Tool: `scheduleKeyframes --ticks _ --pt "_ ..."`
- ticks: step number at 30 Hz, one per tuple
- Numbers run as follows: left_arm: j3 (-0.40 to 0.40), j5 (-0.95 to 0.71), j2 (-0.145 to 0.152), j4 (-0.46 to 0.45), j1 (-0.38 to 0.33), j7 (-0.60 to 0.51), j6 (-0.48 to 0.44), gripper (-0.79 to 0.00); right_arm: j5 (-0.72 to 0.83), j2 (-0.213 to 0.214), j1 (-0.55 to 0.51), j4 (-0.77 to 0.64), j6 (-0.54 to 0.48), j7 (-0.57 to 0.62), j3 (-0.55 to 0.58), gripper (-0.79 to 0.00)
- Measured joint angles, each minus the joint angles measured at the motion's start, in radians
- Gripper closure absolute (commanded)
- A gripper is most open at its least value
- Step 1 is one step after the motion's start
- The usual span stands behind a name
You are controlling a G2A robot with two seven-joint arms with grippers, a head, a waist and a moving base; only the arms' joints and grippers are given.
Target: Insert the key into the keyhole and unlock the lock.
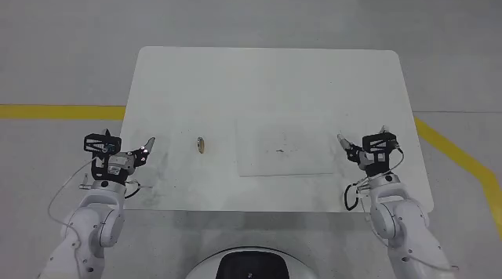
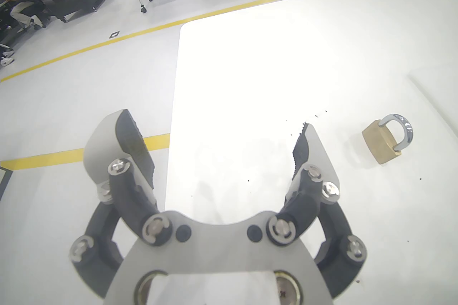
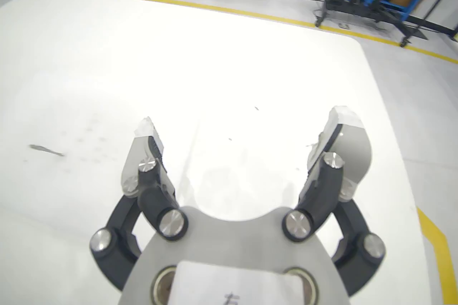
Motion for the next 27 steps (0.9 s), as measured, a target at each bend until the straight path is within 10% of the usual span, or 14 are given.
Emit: scheduleKeyframes --ticks 12,16,27 --pt "0.0 0.0 0.0 0.0 0.0 0.0 0.0 -0.785 -0.116 0.01 0.175 -0.042 -0.438 0.26 -0.203 -0.776" --pt "0.0 0.0 0.0 0.0 0.0 0.0 0.0 -0.785 -0.135 0.01 0.232 0.023 -0.519 0.301 -0.25 -0.388" --pt "0.0 0.0 0.0 0.0 0.0 0.0 0.0 -0.785 -0.221 0.001 0.39 0.197 -0.574 0.336 -0.359 -0.166"
